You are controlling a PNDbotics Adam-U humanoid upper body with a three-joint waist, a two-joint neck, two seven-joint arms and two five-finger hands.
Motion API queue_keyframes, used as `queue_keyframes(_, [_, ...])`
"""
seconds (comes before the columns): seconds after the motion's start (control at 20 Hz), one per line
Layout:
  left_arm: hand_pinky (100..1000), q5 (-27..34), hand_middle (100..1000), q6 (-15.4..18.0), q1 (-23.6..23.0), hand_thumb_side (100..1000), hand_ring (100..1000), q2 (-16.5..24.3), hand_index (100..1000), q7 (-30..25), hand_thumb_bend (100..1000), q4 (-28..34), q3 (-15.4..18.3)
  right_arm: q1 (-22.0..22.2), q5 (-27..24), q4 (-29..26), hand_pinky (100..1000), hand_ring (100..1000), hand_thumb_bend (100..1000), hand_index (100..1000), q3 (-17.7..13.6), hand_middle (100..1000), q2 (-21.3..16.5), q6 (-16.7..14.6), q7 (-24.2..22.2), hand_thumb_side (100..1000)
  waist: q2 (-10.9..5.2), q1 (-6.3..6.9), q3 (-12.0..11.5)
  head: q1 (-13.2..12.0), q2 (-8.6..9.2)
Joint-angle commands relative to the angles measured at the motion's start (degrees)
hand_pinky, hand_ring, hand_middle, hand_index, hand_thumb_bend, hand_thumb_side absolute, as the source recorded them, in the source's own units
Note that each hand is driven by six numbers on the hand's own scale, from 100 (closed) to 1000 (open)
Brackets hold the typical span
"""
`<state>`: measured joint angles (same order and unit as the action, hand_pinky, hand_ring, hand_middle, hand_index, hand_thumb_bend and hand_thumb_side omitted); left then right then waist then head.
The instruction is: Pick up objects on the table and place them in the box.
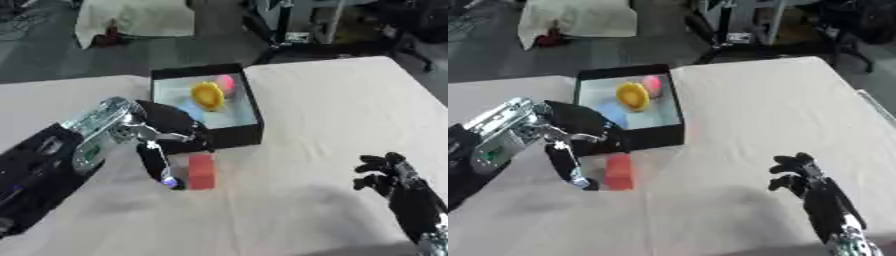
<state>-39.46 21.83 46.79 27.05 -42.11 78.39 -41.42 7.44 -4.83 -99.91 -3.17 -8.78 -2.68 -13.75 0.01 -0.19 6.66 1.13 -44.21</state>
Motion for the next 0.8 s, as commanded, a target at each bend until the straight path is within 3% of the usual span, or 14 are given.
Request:
queue_keyframes(0.05, [771,-0.7,836,5.9,0.6,419,774,-0.1,911,-5.4,438,-0.3,0.4,-0.6,-0.2,-0.6,748,516,100,761,-0.2,603,-0.8,-0.1,-0.1,1000,-0.38,0.27,0.1,0.1,0.1])
queue_keyframes(0.8, [779,-6.9,816,5.6,-1.3,398,769,-1.5,894,-0.9,408,-1.7,1.7,-0.7,-0.3,-0.6,748,516,100,761,-0.1,603,-0.8,-0.1,-0.2,1000,-0.38,0.13,0.0,0.4,0.1])
